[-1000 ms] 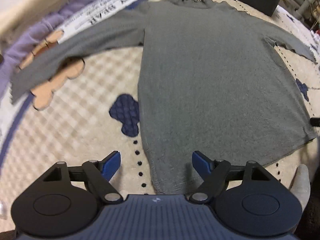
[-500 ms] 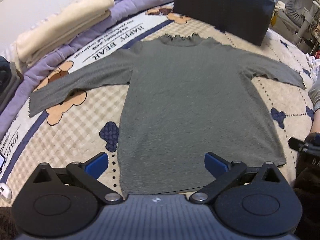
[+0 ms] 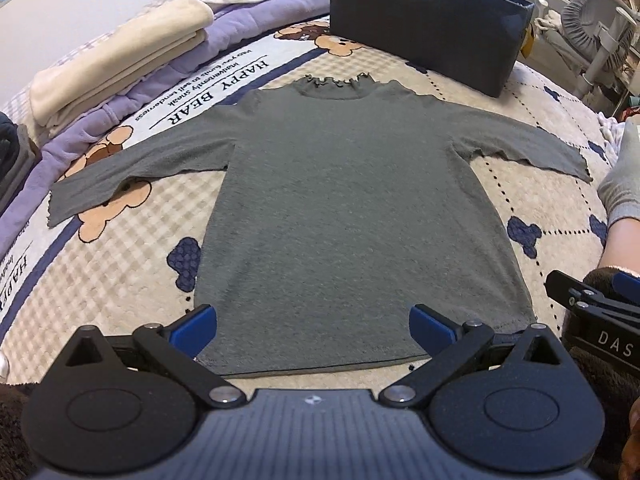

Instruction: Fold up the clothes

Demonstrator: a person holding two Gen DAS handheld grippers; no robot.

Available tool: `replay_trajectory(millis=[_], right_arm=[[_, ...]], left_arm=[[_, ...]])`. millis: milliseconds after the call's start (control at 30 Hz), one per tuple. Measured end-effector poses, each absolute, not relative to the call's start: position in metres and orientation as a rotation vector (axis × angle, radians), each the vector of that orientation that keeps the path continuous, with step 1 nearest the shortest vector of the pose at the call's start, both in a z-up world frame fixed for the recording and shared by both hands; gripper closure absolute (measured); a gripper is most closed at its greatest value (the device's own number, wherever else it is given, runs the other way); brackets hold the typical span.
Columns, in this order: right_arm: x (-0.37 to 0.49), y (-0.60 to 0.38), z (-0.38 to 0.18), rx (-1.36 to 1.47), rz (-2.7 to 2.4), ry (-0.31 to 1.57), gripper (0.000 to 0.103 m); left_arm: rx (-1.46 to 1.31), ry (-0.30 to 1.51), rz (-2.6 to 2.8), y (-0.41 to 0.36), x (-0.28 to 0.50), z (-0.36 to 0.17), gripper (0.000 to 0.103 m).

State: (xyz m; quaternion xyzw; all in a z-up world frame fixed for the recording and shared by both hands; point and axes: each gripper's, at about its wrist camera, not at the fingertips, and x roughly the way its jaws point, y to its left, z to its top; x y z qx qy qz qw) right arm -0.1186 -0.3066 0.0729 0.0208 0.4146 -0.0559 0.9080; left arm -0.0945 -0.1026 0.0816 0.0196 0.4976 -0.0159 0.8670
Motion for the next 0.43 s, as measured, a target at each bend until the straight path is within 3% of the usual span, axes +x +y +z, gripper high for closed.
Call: replay_trajectory(millis=[433], right_arm=[[-0.1202, -0.3097, 0.0662, 0.065, -0.115, 0.875, 0.013]], left_arm=[[0.049, 1.055, -0.037, -0.1057, -0.0943, 0.0794, 0.001]])
